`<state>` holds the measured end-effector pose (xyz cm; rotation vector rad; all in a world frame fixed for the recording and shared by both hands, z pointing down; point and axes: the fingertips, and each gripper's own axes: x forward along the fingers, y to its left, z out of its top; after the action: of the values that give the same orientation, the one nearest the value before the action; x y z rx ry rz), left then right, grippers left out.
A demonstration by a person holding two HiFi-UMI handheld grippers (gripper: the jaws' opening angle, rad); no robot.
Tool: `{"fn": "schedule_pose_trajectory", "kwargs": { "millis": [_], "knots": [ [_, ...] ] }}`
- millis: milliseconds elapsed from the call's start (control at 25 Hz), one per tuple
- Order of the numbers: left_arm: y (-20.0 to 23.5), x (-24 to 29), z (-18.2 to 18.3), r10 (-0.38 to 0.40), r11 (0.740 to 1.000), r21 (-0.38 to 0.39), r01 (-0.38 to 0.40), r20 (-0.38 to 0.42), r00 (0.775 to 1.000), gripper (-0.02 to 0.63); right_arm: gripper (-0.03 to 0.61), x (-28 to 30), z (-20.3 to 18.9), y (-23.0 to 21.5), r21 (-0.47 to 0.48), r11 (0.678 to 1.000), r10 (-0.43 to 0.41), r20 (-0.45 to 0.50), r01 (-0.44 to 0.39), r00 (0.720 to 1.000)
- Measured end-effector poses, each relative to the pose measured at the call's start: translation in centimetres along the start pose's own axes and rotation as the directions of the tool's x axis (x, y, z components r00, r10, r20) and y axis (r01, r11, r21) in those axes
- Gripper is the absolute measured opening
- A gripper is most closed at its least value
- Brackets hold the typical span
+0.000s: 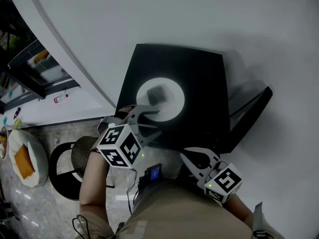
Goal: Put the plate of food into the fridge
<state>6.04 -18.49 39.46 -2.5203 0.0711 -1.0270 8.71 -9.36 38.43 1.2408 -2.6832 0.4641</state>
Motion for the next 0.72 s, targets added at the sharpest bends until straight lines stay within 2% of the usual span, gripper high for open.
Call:
{"fn": "schedule_pose_trajectory", "kwargs": {
  "millis": [400, 720],
  "knots": [
    [-0.1, 0.1, 0.1, 0.041, 0.999, 0.017, -0.041, 0.003, 0.999, 0.211, 0.021, 0.0, -0.2, 0.0, 0.004, 1.000, -0.002, -0.019, 0.002, 1.000],
    [-0.4, -0.8, 0.1, 0.063, 0.998, -0.004, -0.063, 0.030, 0.998, 0.152, 0.021, 0.2, -0.1, -0.1, 0.038, 0.999, 0.002, -0.007, -0.001, 1.000]
  ]
}}
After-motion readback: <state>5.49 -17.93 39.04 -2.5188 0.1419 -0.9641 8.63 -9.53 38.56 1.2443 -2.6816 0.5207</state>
